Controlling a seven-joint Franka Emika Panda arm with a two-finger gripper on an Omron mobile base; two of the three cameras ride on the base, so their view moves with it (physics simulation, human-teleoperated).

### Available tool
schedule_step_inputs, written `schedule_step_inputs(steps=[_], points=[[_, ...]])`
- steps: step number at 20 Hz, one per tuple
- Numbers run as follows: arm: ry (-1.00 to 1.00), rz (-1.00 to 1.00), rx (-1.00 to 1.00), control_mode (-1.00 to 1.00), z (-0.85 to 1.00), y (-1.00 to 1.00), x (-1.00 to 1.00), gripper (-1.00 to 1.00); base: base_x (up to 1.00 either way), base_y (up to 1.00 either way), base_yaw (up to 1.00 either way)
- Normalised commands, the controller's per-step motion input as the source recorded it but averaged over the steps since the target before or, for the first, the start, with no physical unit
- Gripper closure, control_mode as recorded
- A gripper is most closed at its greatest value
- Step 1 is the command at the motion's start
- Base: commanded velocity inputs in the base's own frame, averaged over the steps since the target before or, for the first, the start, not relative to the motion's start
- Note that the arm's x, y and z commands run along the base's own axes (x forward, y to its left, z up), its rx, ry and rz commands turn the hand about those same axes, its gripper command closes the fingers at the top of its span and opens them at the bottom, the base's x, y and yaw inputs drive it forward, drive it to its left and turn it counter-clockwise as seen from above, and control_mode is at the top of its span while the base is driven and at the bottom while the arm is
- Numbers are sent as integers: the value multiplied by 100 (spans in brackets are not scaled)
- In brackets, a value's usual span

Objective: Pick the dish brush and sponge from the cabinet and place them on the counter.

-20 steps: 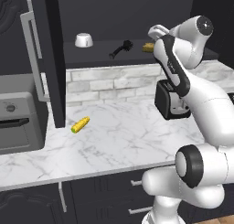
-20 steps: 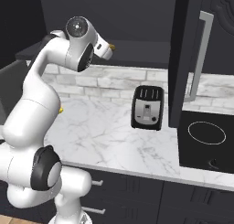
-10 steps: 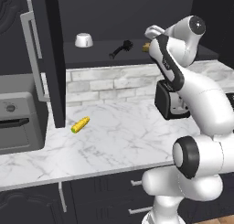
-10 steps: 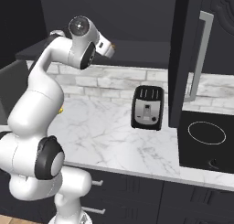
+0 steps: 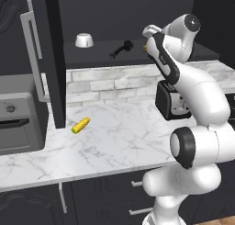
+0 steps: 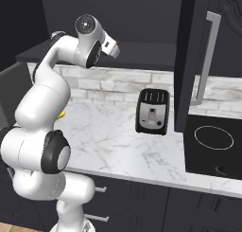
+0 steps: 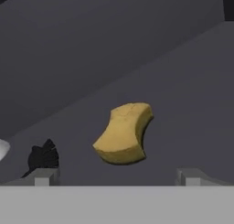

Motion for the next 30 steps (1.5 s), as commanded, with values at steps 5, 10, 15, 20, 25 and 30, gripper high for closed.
schedule_step_inputs(steps=[5,10,15,20,25,30], points=[[4,0,-4,-100,-13,0,21,-100,0,0,0],[2,0,-3,-100,-7,0,26,-100,0,0,0],[2,0,-2,-100,0,0,35,-100,0,0,0],[4,0,-3,-100,-1,-3,31,-100,0,0,0],[6,0,-5,-100,-1,-13,15,-100,0,0,0],[8,0,-4,-100,-10,-1,20,-100,0,0,0]])
